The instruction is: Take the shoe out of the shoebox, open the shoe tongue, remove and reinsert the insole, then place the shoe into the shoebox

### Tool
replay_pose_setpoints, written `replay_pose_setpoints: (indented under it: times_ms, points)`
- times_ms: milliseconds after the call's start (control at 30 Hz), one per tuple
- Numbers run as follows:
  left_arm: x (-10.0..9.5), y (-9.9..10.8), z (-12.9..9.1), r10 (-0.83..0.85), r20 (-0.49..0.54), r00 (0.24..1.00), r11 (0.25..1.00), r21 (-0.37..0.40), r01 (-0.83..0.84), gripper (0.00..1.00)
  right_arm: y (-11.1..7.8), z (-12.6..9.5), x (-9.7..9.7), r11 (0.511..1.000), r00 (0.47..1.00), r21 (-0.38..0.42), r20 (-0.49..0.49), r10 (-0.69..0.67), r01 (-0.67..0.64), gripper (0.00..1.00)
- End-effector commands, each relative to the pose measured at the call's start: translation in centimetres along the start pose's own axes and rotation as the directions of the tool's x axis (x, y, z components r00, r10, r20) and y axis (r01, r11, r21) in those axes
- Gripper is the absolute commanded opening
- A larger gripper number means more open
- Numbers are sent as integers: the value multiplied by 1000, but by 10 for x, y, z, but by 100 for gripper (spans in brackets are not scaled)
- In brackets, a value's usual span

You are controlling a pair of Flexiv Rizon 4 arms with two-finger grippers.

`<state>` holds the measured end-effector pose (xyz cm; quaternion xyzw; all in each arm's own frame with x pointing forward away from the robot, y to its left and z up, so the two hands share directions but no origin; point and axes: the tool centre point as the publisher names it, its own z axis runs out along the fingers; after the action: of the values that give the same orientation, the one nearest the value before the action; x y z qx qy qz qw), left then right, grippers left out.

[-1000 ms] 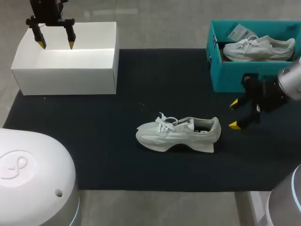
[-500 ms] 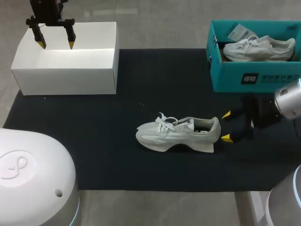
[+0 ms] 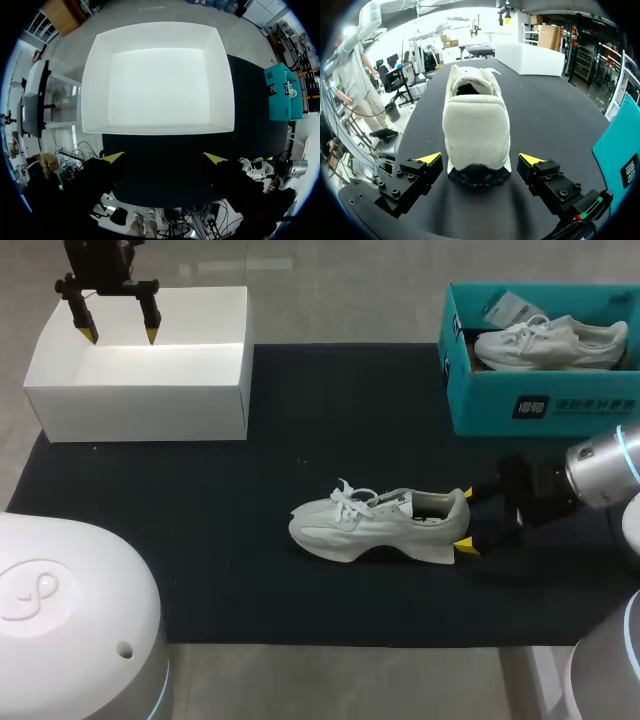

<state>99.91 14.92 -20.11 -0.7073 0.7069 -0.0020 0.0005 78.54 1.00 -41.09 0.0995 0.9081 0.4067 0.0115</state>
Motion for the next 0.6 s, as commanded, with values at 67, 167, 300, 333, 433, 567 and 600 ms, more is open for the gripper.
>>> replay_pose_setpoints:
  times_ms: [67, 167, 300, 333, 433, 567, 600]
  points:
    - [0, 0, 0, 0, 1, 1000, 1000, -1, 0, 100, 0, 19, -7, 1000, 1000, -21, -11, 4, -4, 100]
    - [0, 0, 0, 0, 1, 1000, 1000, -1, 0, 100, 3, 25, -6, 1000, 1000, -27, -24, -1, 0, 100]
    - [0, 0, 0, 0, 1, 1000, 1000, -1, 0, 100, 2, 33, -4, 1000, 999, -23, -46, -2, 1, 100]
    - [0, 0, 0, 0, 1, 1000, 1000, -1, 0, 100, 2, 35, -3, 1000, 998, -19, -58, -1, 0, 100]
    - [0, 0, 0, 0, 1, 1000, 1000, -1, 0, 100, 1, 41, -1, 1000, 998, -18, -70, 4, -5, 100]
    - [0, 0, 0, 0, 1, 1000, 1000, -1, 0, 100, 0, 42, -1, 1000, 999, -5, -46, 22, -23, 0]
    - [0, 0, 0, 0, 1, 1000, 1000, -1, 0, 100, 0, 42, -2, 1000, 999, -1, -38, 25, -25, 0]
